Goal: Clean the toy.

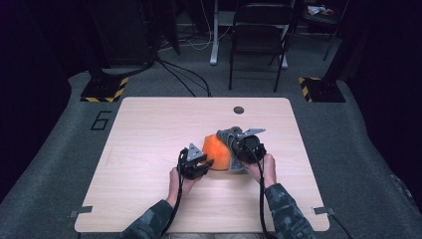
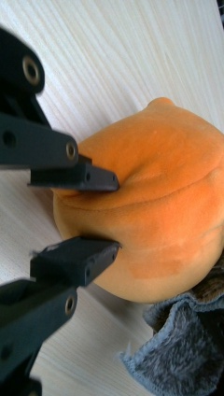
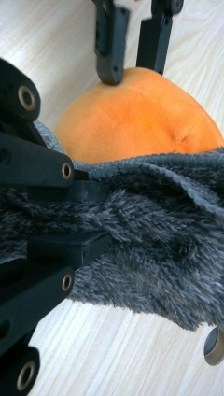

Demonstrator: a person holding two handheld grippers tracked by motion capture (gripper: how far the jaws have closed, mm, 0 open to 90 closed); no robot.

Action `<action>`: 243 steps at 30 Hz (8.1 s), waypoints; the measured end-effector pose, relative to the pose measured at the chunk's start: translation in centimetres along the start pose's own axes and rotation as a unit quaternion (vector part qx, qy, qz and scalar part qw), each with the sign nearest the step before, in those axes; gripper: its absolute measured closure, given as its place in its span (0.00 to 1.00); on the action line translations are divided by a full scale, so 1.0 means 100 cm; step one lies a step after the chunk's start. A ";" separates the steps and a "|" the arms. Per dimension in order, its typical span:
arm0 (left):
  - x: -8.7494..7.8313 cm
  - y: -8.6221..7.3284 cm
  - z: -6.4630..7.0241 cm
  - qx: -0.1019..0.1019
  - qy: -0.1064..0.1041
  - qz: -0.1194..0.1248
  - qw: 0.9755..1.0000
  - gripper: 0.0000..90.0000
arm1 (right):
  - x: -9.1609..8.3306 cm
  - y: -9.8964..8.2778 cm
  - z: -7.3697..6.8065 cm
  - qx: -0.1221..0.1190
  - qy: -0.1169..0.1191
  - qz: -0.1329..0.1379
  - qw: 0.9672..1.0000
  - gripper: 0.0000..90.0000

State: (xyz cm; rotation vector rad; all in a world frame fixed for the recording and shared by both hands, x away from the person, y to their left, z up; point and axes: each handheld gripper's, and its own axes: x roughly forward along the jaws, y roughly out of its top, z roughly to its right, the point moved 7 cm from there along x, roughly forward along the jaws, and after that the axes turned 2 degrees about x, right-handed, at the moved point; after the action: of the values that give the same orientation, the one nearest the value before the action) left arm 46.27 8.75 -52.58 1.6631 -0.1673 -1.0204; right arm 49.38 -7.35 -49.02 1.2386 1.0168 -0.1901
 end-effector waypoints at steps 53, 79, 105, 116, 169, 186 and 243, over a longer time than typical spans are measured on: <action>0.000 0.006 0.004 0.008 -0.012 0.014 1.000 0.89 | 0.024 -0.033 0.037 0.017 -0.047 -0.067 0.997 0.85; 0.000 0.004 0.003 0.007 -0.016 0.012 1.000 0.88 | -0.008 0.017 -0.037 -0.083 0.001 0.020 0.996 0.85; 0.001 0.004 0.002 0.006 -0.023 0.014 1.000 0.88 | 0.031 -0.042 0.042 0.023 -0.049 -0.081 0.995 0.85; 0.001 0.004 0.000 0.008 -0.021 0.012 1.000 0.87 | -0.013 -0.004 0.040 0.038 -0.031 0.008 0.999 0.85; -0.004 0.012 0.010 -0.005 -0.022 0.019 1.000 0.84 | -0.013 0.016 -0.036 -0.083 -0.011 0.036 0.996 0.85; -0.003 0.010 0.007 -0.006 -0.030 0.014 0.999 0.83 | 0.003 -0.007 0.016 -0.007 -0.034 -0.012 0.999 0.85; -0.002 0.008 0.002 -0.012 -0.030 0.016 0.999 0.82 | 0.015 -0.026 0.044 0.034 -0.046 -0.050 0.997 0.86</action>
State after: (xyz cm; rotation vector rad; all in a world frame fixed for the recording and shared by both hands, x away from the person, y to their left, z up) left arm 46.30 8.47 -51.80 1.6035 -0.2207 -1.0453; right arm 50.94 -11.42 -52.08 1.2293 0.9997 -0.3583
